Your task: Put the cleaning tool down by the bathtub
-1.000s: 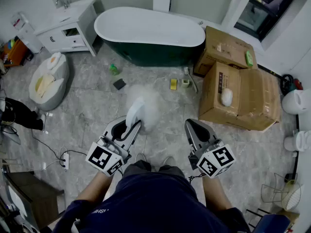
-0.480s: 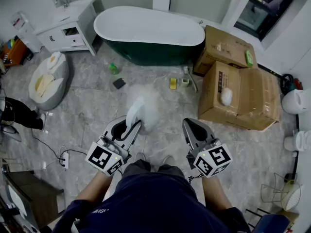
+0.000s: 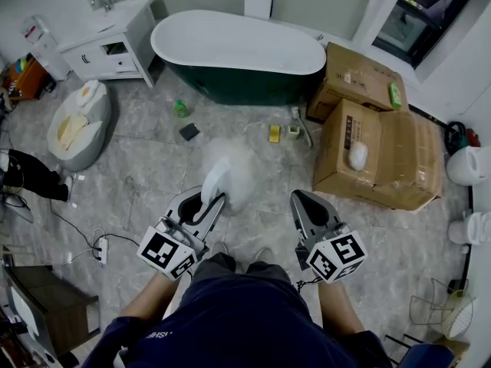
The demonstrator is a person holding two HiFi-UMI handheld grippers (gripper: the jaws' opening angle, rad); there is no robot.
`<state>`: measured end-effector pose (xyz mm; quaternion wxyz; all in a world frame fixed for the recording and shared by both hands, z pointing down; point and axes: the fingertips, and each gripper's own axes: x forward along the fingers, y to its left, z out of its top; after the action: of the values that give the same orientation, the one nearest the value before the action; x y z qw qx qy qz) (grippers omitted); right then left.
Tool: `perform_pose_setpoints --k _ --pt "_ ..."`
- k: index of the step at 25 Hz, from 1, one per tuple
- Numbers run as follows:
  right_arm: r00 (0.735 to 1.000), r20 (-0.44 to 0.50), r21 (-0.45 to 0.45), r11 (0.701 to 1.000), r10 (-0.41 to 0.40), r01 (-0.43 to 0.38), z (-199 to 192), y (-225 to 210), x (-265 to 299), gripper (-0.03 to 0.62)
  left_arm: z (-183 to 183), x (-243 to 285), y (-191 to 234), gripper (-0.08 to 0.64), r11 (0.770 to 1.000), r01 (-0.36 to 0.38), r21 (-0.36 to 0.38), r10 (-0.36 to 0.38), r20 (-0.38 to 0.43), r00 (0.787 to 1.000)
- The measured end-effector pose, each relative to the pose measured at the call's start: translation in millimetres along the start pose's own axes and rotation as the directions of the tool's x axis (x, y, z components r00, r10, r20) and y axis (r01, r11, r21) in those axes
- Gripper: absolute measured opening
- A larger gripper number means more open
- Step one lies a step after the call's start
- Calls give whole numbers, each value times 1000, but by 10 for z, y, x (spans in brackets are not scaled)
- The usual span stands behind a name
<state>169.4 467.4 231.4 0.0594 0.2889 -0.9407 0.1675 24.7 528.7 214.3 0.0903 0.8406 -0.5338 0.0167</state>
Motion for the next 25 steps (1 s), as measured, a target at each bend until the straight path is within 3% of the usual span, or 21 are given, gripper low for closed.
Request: perform_pose_setpoints --k 25 --pt "999 3 49 997 52 -52 -131 -820 -704 5 -31 560 -872 107 998 -53 27 54 -5 999"
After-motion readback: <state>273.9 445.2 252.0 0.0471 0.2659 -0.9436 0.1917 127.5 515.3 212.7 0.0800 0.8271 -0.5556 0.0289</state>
